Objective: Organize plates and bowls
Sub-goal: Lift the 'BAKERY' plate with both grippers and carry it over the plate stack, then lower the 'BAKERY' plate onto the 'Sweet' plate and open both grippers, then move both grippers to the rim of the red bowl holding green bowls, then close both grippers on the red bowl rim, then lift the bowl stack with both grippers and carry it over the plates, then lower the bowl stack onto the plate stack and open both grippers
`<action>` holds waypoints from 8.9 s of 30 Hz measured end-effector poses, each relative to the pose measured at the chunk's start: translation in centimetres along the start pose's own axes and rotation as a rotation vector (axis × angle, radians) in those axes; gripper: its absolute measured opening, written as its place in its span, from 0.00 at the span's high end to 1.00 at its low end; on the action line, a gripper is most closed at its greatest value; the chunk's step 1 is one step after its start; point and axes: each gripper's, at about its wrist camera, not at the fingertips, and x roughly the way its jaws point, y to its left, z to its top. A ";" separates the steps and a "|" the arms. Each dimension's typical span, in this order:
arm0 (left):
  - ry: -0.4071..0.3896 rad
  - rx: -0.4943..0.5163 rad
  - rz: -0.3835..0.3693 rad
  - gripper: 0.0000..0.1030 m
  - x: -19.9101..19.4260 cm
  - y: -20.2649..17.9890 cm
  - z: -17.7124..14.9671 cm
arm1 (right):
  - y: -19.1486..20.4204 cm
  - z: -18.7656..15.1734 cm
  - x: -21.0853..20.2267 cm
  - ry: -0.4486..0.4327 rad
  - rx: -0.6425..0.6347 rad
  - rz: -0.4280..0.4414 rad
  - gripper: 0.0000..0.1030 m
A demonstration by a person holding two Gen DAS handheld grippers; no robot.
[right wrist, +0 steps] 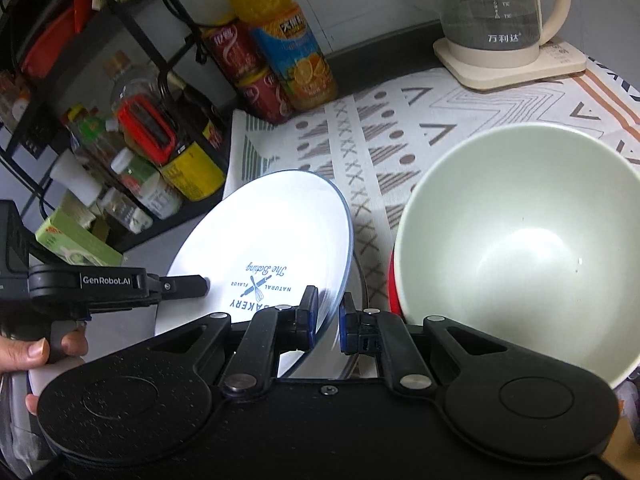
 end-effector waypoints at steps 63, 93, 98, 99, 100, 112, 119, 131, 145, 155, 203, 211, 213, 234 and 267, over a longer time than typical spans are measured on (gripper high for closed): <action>-0.030 0.107 0.187 0.81 -1.2 0.7 -0.2 | 3.7 0.2 -1.4 -0.025 -0.130 -0.133 0.71; -0.140 0.188 0.042 0.00 -3.0 -10.5 0.8 | -6.2 2.3 -10.8 -0.323 0.033 -0.334 0.00; -0.138 0.230 0.029 0.00 -2.0 -13.1 0.5 | -8.6 1.9 -11.3 -0.319 0.067 -0.348 0.00; -0.136 0.237 0.027 0.00 -1.8 -13.6 0.4 | -9.0 1.8 -11.4 -0.317 0.069 -0.353 0.00; -0.133 0.242 0.020 0.00 -1.6 -14.0 0.3 | -9.3 1.8 -11.4 -0.315 0.072 -0.357 0.00; -0.056 0.267 0.026 0.01 1.8 -17.8 -0.8 | -13.4 1.1 -10.3 -0.232 0.147 -0.277 0.01; -0.010 0.284 0.038 0.03 3.9 -18.8 -2.0 | -14.8 0.8 -8.5 -0.163 0.162 -0.225 0.09; 0.072 0.201 0.006 0.50 6.4 -18.5 -2.5 | -16.6 1.1 -5.4 -0.027 0.186 -0.152 0.53; 0.120 0.140 0.032 0.80 8.1 -17.3 -2.6 | -16.6 1.9 -4.3 0.013 0.144 -0.102 0.69; 0.110 0.115 0.020 0.82 7.4 -16.8 -2.0 | -16.1 3.5 -5.0 -0.034 0.139 -0.084 0.70; -0.065 -0.060 0.105 0.81 -2.2 -7.3 0.1 | -3.7 7.8 -2.0 -0.057 -0.050 0.106 0.76; -0.055 -0.114 0.141 0.81 -3.5 -3.5 -1.3 | -1.0 6.3 -0.1 0.002 -0.076 0.127 0.76; -0.048 -0.125 0.150 0.81 -3.7 -2.7 -1.7 | -0.5 5.9 0.4 0.016 -0.079 0.129 0.76; -0.018 -0.149 0.159 0.78 -4.2 0.2 -2.9 | 0.9 4.3 1.3 0.039 -0.039 0.095 0.73; -0.242 0.104 0.055 0.09 -11.6 -4.3 -4.7 | -2.7 -3.8 -16.7 -0.510 0.087 -0.237 0.03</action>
